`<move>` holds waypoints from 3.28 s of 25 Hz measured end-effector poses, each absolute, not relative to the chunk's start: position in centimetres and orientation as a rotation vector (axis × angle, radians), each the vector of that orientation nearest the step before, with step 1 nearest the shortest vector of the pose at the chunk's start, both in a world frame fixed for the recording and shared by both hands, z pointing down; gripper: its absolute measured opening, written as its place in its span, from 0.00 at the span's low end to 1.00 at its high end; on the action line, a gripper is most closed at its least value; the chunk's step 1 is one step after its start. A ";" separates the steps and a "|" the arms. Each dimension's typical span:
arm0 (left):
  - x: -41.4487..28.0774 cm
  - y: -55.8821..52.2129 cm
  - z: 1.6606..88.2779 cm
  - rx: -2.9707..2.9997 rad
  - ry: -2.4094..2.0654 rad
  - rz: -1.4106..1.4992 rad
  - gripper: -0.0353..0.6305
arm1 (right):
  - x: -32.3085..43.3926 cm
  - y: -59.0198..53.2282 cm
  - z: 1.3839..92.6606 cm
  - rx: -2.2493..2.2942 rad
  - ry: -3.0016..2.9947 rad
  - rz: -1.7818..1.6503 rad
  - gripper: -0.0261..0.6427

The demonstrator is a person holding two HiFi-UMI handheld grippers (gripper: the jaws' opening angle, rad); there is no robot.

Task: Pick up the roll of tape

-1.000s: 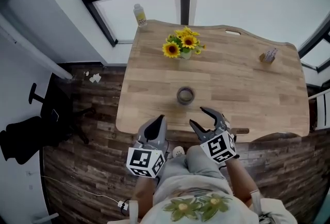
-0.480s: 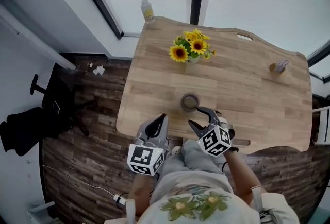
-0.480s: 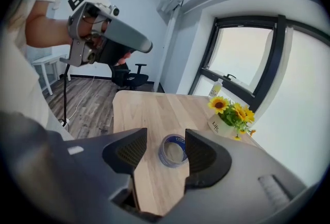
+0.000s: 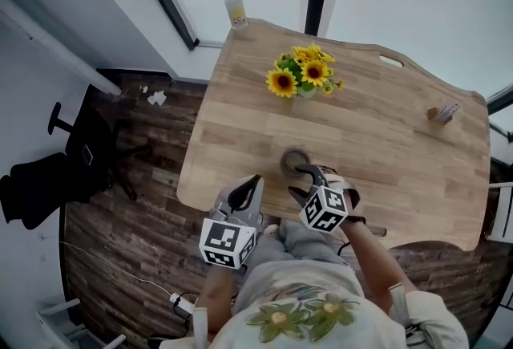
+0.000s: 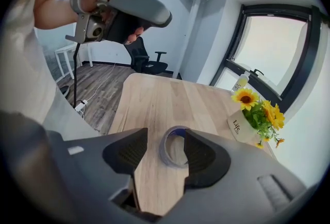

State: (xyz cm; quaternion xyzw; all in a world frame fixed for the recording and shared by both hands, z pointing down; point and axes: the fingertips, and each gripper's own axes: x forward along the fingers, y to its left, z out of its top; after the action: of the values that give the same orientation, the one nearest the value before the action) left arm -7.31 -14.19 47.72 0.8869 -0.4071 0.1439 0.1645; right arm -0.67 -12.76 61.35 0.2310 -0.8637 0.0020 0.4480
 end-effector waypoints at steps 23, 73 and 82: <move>-7.6 -14.2 52.8 2.404 -1.204 0.431 0.06 | -0.8 -13.2 69.4 0.314 -1.947 -0.057 0.28; -8.6 -14.8 51.8 2.407 -1.269 0.399 0.06 | -1.8 -13.0 64.2 0.445 -2.070 -0.025 0.15; -8.0 -14.9 51.3 2.421 -1.252 0.382 0.06 | -1.6 -13.3 61.9 0.516 -2.125 -0.005 0.15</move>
State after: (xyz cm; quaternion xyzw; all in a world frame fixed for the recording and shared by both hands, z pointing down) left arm -8.02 -14.86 51.33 0.8630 -0.4463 0.1361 0.1936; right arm -1.60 -13.30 61.86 0.2095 -0.8631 -0.0018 0.4595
